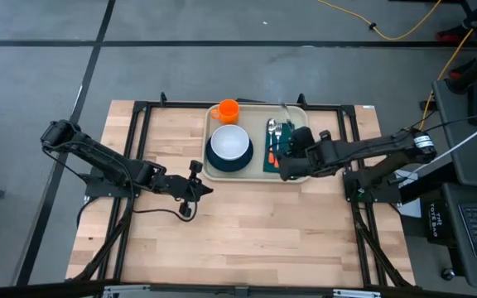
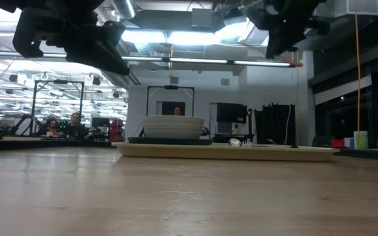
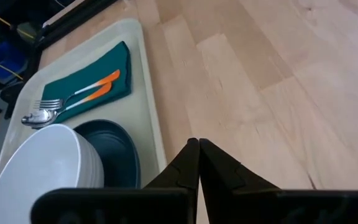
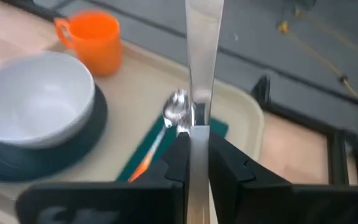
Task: Set up tray
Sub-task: Put the orange knife on top of the green napkin to the right of the orange fork on the gray serving tray
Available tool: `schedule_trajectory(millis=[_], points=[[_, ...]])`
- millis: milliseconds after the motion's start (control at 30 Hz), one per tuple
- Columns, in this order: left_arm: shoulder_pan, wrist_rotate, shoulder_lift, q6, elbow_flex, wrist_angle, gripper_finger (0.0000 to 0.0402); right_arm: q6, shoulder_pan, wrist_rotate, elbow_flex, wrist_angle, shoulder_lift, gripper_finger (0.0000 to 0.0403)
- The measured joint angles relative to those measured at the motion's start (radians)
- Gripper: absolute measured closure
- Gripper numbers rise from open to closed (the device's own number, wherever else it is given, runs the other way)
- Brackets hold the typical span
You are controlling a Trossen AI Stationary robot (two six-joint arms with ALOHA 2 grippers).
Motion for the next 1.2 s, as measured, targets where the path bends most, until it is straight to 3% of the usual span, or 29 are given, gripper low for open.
schedule_trajectory(millis=[200, 400, 633, 867, 1200], points=[[0.000, 0.000, 0.000, -0.004, 0.000, 0.002, 0.0400, 0.081, -0.072, -0.121, -0.047, 0.000, -0.003, 0.0362], [0.000, 0.000, 0.000, -0.005, 0.000, 0.002, 0.0394, 0.096, -0.143, -0.246, -0.140, 0.124, -0.003, 0.0362], [0.000, 0.000, 0.000, -0.005, 0.000, 0.002, 0.0396, 0.128, -0.253, -0.463, -0.257, 0.223, -0.003, 0.0362], [0.000, 0.000, 0.000, -0.005, 0.000, 0.001, 0.0397, 0.119, -0.379, -0.549, -0.347, 0.487, -0.003, 0.0362], [0.000, 0.000, 0.000, -0.005, 0.000, 0.002, 0.0399, 0.178, -0.450, -0.607, -0.415, 0.609, 0.001, 0.0362]])
